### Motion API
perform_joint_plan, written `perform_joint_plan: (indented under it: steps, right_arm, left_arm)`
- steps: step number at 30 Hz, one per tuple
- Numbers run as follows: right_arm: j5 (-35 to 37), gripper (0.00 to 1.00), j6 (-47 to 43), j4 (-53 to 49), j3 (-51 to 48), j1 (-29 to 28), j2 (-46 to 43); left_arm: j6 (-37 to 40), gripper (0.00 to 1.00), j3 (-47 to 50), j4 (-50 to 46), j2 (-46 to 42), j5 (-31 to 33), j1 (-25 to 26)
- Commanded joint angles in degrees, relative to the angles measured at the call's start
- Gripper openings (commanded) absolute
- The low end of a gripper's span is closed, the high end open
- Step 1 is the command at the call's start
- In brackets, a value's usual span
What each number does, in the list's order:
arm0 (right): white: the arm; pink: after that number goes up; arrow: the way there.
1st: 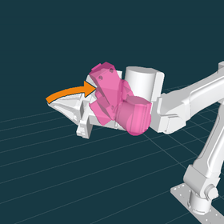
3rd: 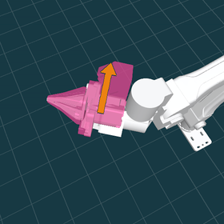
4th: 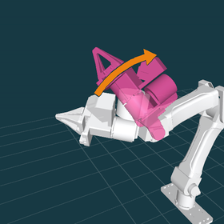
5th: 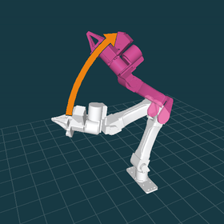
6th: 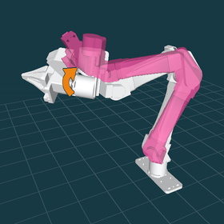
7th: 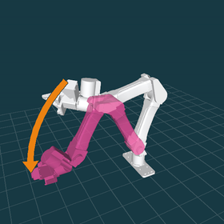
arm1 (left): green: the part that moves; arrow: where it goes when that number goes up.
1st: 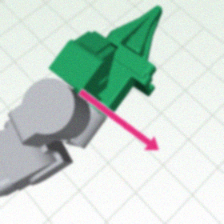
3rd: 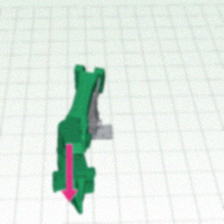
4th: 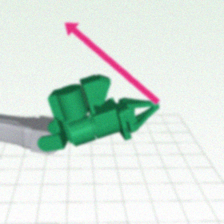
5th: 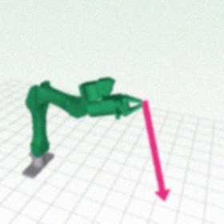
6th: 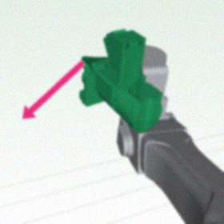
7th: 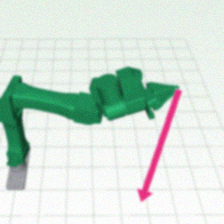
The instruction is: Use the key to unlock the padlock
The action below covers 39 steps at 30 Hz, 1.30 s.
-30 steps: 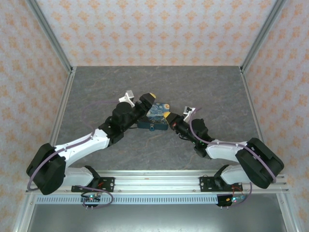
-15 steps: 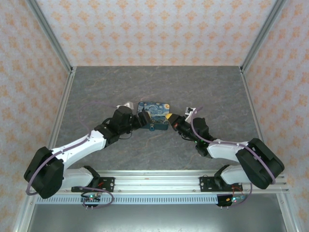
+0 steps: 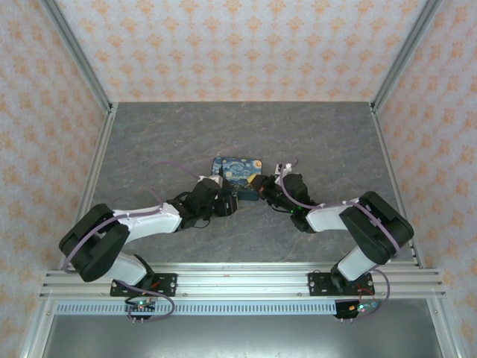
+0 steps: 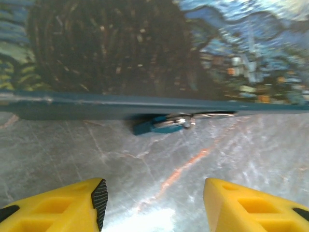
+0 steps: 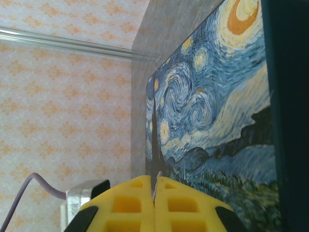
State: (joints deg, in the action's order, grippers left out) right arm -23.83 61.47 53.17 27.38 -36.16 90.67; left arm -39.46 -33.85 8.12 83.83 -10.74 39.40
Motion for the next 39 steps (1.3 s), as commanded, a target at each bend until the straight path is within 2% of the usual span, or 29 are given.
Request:
perform_joint_plan:
  steps: [1,10,20,30,33,39]
  right_arm:
    - [-0.15,0.00,0.75,3.30,2.55,0.39,2.38]
    - [0.72,0.00,2.38,4.55,3.66,1.96,6.83]
    - [-0.11,0.00,2.69,4.54,4.18,3.37,9.34]
    - [0.14,0.00,2.80,5.21,3.34,3.87,10.93]
    - [0.46,0.00,2.78,5.36,2.94,4.04,11.00]
    - [0.65,0.00,2.86,5.27,2.95,4.42,10.92]
  left_arm:
    - [4.72,0.56,1.06,7.08,2.52,4.04,0.45]
    - [8.52,0.54,0.75,17.64,10.14,5.36,0.66]
    - [11.61,0.51,-3.49,22.73,17.75,1.46,0.94]
    - [9.15,0.50,-5.61,29.40,21.96,-5.02,1.10]
    - [5.03,0.49,-5.31,33.08,22.68,-7.14,1.10]
    - [0.28,0.50,-4.90,37.29,23.93,-7.27,0.84]
